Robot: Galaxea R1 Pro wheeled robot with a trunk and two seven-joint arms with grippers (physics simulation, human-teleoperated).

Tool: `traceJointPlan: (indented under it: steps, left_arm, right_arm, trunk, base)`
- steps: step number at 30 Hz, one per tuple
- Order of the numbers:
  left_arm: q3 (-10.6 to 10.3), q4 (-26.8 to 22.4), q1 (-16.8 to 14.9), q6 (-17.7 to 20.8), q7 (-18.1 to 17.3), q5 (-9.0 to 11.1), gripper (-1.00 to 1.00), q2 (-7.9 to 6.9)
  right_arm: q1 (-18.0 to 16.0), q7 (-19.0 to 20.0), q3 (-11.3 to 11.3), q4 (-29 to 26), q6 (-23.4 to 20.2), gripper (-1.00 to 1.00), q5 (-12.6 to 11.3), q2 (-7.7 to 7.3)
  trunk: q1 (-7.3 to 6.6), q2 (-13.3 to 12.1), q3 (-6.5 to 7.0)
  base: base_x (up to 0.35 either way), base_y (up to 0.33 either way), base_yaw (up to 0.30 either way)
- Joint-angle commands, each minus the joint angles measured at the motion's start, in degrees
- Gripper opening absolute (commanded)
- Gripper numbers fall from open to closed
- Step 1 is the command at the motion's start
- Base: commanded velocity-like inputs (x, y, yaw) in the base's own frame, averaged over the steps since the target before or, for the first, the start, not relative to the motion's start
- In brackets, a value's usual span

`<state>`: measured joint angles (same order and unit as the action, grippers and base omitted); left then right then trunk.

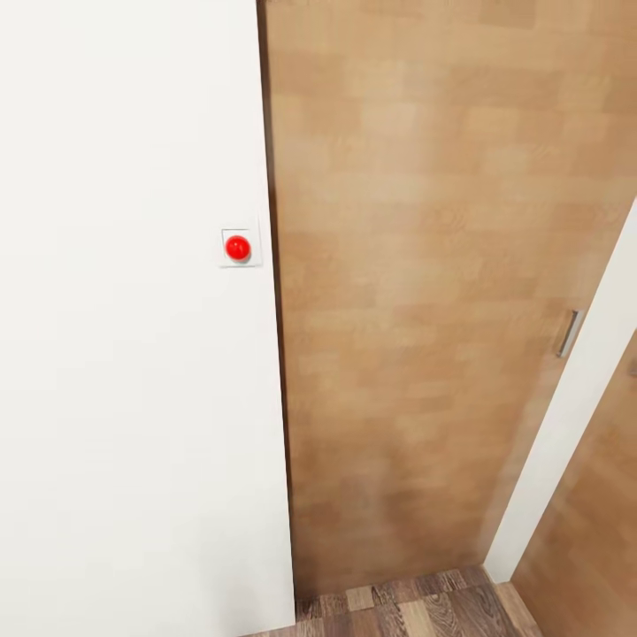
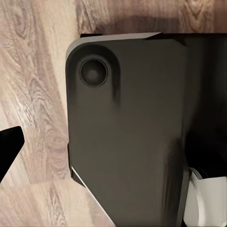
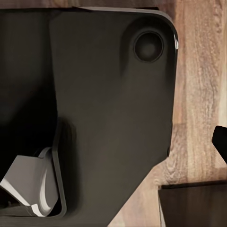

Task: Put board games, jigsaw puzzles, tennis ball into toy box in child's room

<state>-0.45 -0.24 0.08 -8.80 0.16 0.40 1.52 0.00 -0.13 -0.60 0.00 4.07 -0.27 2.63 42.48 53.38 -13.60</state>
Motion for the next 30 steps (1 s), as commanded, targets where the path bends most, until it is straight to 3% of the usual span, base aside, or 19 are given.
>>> traceJointPlan:
  steps: [1,16,30]
  left_arm:
    - [-0.06,-0.02,0.01,-0.16,0.02,0.04,1.00,0.03]
    - [-0.07,0.06,0.01,-0.16,0.02,0.04,1.00,-0.02]
    - [-0.08,0.15,0.04,-0.37,0.02,0.04,1.00,-0.03]
  right_arm:
    - [0.00,-0.03,-0.08,0.00,0.26,1.00,-0.05,-0.01]
    - [0.00,-0.03,0.59,0.00,0.25,1.00,0.74,0.07]
    - [0.00,-0.05,0.68,0.00,0.24,1.00,0.88,0.43]
  trunk:
    - [-0.22,-0.38,0.14]
    - [-3.51,-6.40,2.83]
    - [-6.59,-12.01,5.35]
  base:
    - [0.000,0.000,0.000]
    - [0.000,0.000,0.019]
    - [0.000,0.000,0.242]
